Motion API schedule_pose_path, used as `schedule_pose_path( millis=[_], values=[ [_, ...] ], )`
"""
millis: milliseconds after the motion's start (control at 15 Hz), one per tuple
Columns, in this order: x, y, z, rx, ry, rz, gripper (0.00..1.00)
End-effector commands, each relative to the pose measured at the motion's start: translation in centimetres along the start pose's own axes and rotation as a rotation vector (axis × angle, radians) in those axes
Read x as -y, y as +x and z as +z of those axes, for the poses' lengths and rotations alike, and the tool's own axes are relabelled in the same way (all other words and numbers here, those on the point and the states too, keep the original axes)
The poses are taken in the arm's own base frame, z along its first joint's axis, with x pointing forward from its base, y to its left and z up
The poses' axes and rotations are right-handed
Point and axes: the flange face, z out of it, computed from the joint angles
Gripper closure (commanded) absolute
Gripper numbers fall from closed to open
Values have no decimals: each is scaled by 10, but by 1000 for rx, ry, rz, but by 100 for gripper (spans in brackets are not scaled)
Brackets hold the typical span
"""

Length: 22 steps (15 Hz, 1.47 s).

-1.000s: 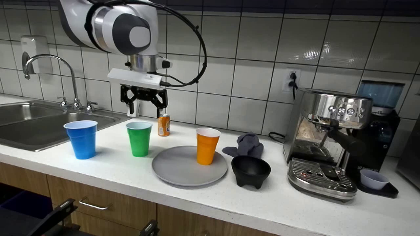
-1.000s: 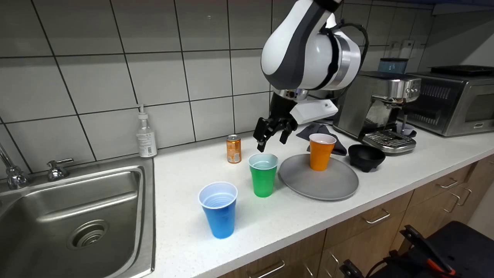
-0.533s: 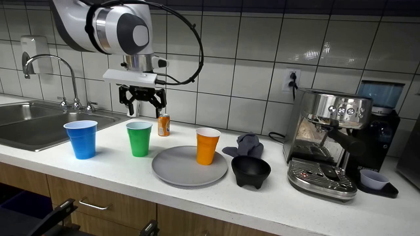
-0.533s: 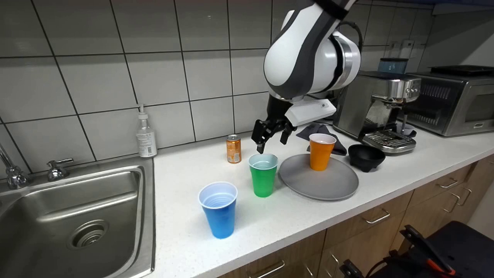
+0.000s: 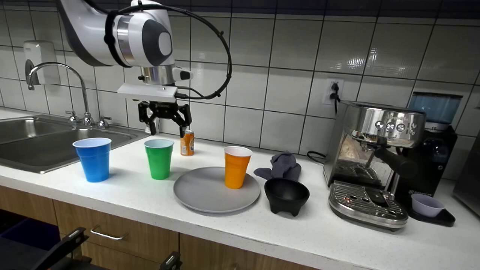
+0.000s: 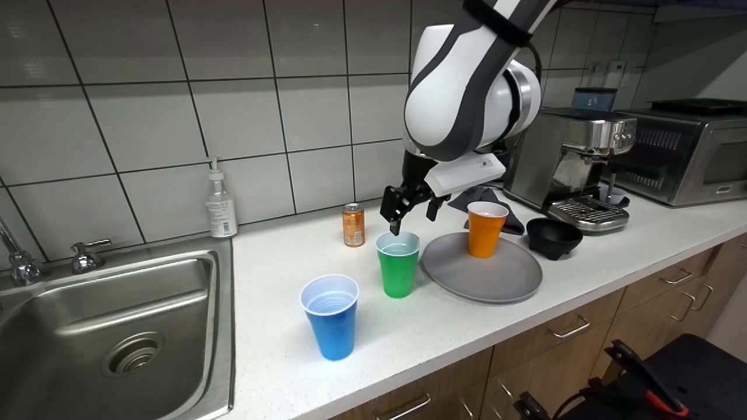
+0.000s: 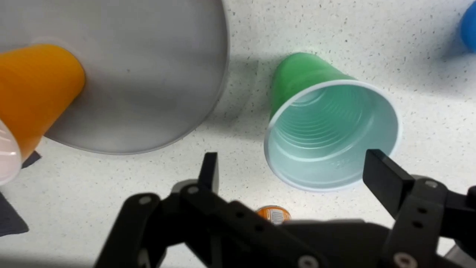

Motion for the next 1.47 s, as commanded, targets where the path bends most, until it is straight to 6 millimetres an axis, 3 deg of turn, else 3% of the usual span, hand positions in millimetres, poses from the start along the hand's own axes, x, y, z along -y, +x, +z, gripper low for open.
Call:
schedule_pose_path(
  millis=[0,400,867,1400],
  values=[
    [1,16,7,21,-17,27,0],
    [-1,28,23,44,-24,52,0],
    [-11,23,33,94,-35,62,0],
    [-10,25,46,125,-26,66,0]
  ],
)
